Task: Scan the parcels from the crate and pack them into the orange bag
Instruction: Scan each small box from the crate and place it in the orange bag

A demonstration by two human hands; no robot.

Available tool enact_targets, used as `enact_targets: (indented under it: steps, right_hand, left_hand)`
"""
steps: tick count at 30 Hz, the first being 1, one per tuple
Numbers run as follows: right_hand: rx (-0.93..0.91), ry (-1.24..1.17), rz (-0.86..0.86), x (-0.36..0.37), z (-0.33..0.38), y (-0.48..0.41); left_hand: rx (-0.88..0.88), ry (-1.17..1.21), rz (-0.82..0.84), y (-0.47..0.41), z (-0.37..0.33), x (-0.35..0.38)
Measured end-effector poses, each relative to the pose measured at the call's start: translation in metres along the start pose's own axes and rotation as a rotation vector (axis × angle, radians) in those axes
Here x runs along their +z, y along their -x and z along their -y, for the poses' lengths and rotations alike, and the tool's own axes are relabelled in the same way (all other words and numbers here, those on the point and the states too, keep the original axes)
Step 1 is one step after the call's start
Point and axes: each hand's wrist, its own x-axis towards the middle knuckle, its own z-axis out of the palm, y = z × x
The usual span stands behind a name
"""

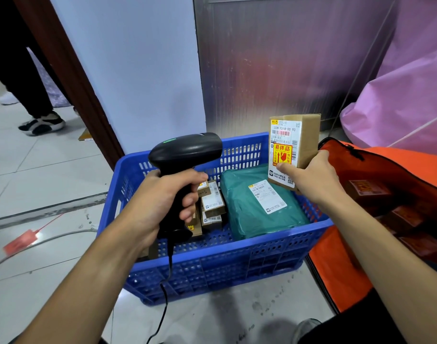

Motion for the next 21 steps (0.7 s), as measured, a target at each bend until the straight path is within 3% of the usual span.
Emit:
enact_targets:
  steps: [21]
  right_hand:
    - [0.013, 0.009, 0.018, -0.0022, 0.0041, 0.0029]
  left_hand:
    - [0.002, -0.006, -0.013, -0.0015, 0.0008, 0.0007]
